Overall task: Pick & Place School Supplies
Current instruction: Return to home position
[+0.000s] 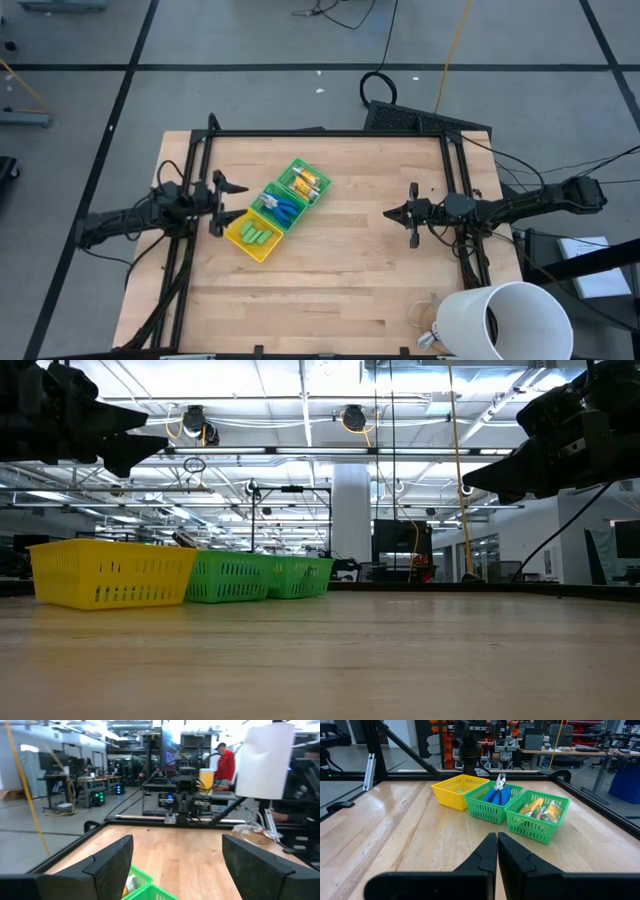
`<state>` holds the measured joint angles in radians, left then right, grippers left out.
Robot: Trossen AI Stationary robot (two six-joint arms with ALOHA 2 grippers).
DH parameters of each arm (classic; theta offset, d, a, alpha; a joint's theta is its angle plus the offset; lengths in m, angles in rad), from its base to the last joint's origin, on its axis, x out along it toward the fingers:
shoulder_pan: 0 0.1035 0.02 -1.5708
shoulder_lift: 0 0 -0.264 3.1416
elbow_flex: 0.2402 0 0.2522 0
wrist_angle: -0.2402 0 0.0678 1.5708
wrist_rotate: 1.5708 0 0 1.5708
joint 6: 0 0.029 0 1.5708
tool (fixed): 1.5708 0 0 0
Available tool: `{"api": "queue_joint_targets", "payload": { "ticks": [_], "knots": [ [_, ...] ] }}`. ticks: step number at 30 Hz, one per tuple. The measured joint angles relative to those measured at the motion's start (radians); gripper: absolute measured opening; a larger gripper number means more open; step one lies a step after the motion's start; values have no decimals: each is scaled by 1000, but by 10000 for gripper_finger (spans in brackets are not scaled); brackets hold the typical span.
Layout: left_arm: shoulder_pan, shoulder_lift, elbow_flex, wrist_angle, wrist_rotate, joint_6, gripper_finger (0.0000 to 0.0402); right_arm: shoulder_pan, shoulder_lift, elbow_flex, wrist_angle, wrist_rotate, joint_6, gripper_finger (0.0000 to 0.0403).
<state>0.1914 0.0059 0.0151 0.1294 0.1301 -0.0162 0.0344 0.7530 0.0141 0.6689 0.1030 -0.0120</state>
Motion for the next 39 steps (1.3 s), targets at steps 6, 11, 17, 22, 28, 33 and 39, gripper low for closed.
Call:
{"api": "queue_joint_targets", "payload": {
  "ticks": [6,11,17,22,28,33,39],
  "knots": [
    [-67,0,0,0,-51,26,308,0,0,0,0,0,0,9],
    [-103,0,0,1,-61,41,308,0,0,0,0,0,0,9],
    [-122,0,0,1,-77,46,308,0,0,0,0,0,0,9],
    [-135,0,0,1,-79,43,308,0,0,0,0,0,0,9],
    [-136,0,0,-14,-79,37,308,0,0,0,0,0,0,9],
    [-136,0,0,-14,-79,37,308,0,0,0,0,0,-7,9],
    [-136,0,0,-14,-79,37,308,5,-3,0,73,-36,149,9]
  ]
}}
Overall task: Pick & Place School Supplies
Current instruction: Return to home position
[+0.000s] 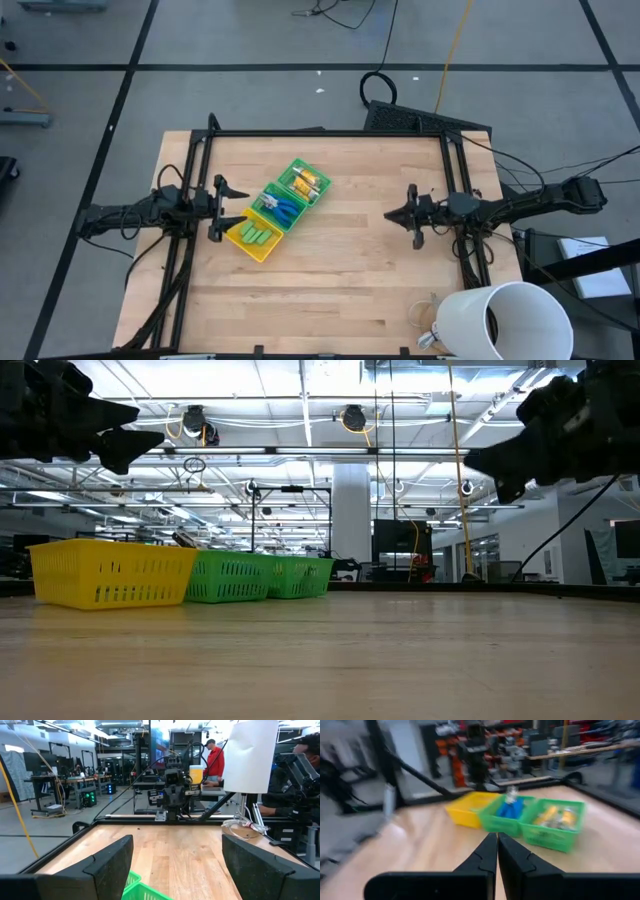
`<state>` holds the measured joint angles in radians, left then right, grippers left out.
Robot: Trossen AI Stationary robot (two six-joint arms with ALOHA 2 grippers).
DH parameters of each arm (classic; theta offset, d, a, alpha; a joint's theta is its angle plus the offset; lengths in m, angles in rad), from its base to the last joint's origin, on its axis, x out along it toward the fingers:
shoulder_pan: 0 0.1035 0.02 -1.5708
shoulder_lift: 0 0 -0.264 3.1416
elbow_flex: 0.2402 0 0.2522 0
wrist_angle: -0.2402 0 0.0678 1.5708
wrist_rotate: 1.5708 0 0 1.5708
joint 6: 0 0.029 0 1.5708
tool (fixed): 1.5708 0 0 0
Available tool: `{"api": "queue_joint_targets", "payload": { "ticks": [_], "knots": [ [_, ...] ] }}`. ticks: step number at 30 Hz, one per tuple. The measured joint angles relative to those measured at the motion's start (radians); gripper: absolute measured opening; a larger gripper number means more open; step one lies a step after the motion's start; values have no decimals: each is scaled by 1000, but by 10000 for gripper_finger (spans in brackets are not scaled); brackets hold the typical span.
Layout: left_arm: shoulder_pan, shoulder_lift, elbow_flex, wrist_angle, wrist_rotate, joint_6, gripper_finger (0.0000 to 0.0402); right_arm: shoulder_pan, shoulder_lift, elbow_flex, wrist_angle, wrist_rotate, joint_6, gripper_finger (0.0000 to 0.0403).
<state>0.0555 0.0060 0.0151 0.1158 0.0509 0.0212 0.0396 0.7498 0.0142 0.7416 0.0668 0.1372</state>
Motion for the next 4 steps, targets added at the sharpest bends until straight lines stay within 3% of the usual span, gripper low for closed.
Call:
{"api": "queue_joint_targets", "payload": {
  "ticks": [1,4],
  "knots": [
    [0,0,0,0,0,0,308,1,-2,0,12,-46,22,9],
    [0,0,1,0,0,0,308,-5,-7,0,15,-327,-40,9]
  ]
}}
